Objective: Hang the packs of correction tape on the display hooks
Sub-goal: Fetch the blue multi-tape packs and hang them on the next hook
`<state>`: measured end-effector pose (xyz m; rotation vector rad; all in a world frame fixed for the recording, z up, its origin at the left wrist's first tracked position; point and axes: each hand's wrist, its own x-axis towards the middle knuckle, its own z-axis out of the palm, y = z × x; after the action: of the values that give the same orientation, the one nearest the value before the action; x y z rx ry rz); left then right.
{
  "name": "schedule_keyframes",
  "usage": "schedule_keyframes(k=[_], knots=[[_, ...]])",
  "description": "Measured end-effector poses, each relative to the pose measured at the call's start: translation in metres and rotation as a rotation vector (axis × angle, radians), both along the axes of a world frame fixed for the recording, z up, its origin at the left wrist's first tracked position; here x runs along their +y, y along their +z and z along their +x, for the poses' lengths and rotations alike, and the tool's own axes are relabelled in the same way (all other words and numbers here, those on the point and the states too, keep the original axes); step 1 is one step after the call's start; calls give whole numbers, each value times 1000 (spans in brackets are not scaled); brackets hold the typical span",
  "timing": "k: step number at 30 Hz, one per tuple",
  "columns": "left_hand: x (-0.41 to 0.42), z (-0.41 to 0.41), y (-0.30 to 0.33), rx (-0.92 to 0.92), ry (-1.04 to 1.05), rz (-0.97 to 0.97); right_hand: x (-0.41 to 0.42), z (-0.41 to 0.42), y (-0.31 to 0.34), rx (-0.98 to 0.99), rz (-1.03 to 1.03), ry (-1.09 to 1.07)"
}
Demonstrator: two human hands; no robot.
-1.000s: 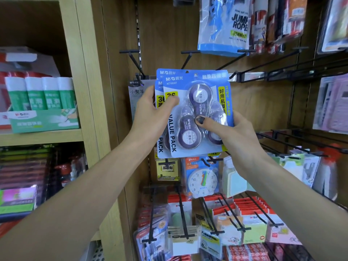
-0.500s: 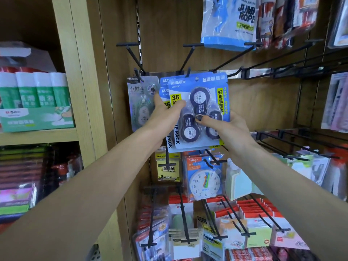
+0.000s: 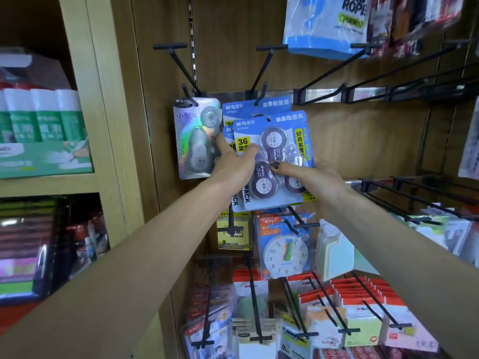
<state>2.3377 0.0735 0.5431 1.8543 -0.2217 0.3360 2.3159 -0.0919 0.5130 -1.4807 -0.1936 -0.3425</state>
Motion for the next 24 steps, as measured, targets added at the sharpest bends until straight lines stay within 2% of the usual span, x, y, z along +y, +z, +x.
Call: schedule_keyframes(k=[7, 15, 18, 24], knots=[[-2, 35, -1, 185, -22, -122, 1, 27, 15, 90, -124, -67], [5, 112, -14, 180, -44, -185, -1, 65, 22, 222, -163, 53], [3, 72, -6, 174, -41, -172, -2, 56, 16, 230, -79, 24], [-2, -1, 2, 11, -136, -217, -4, 2, 11, 87, -48, 2]])
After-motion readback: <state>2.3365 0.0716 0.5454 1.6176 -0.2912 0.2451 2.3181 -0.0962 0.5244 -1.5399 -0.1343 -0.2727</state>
